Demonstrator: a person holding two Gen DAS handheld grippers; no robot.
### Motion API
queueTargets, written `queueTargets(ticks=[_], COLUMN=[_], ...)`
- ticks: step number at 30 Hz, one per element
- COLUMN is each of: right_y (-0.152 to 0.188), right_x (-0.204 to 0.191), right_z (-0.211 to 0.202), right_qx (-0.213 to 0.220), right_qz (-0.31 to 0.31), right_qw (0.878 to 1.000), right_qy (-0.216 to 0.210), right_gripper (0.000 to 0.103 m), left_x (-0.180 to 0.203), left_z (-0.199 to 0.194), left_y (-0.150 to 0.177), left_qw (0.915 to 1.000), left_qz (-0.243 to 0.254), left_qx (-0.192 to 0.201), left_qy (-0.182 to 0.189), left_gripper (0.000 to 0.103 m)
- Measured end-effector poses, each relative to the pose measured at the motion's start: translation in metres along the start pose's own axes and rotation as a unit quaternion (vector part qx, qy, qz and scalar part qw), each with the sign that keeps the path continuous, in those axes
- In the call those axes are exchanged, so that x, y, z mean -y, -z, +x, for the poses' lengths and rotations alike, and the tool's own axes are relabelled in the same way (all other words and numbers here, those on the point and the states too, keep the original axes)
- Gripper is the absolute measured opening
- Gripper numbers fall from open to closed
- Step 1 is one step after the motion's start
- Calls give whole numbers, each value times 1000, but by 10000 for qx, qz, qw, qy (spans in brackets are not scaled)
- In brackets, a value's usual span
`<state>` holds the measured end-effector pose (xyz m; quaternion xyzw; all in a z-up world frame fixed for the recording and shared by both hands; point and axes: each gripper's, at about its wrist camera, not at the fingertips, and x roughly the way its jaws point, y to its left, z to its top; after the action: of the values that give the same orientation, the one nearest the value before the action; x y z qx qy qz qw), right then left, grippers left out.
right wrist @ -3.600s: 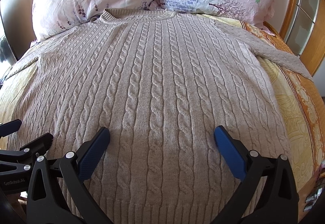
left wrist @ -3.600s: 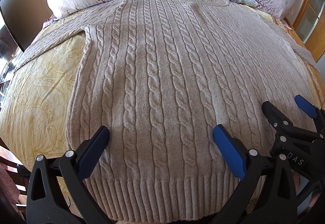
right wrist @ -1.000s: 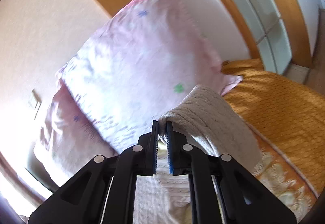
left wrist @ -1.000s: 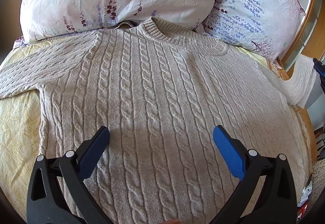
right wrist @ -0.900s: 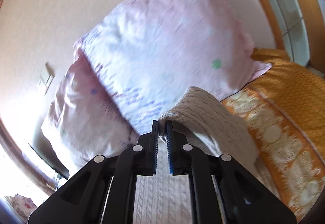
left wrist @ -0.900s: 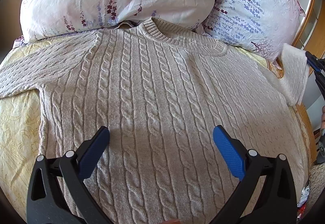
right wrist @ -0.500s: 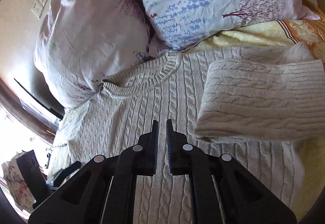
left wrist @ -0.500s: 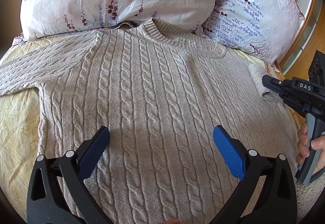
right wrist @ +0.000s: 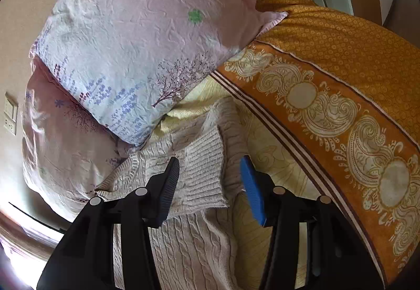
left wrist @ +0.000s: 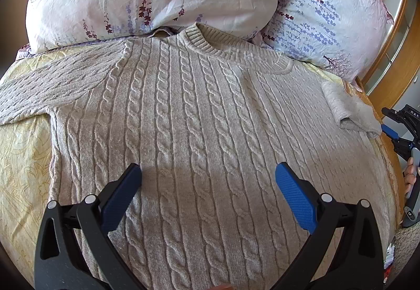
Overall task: Fold small clothes
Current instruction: 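Carry the sleeve with the right tool across the sweater body toward the collar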
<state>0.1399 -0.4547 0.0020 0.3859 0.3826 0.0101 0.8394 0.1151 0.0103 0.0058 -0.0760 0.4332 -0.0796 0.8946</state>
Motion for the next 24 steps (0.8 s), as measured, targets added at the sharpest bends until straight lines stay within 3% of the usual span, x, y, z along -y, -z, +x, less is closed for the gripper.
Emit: queueTargets(ticks=[3,4,10,12,13,16,21,24], right_y=[3,3,9,8,8,8,14,35], right_x=[-4,-5,-6,-5,-7,-26,-89,-131], right_z=[7,10,24,28,29,22,13,27], right_qx=[-77,-129,-381,-444,-487,-446,-294,-462], right_qz=[-121,-165,-337,-344,-365,-566,-1043,-1238], right_qw=[9998,9997,9983,9979,9977,9974,9910,9828], right_qy=[114,110,289,319,282,12,-784,-1290], right_gripper=[46,38,36,26,15,9,8,8], left_x=[0,0,0,0,0,0,-2,-6], left_z=[0,0,-1,-1,-1,-1,-1,-4], left_y=[0,0,0,0,-1,0,1,1], left_qw=[10000,10000,10000,10000,10000,10000,10000,9998], left_qz=[1,0,-2,-7,-6,-14,-33,-129], left_qx=[0,0,0,2,2,8,16,59], left_qy=[-1,1,5,11,11,21,46,155], left_gripper=[101,101,101,101,101,101,101,101])
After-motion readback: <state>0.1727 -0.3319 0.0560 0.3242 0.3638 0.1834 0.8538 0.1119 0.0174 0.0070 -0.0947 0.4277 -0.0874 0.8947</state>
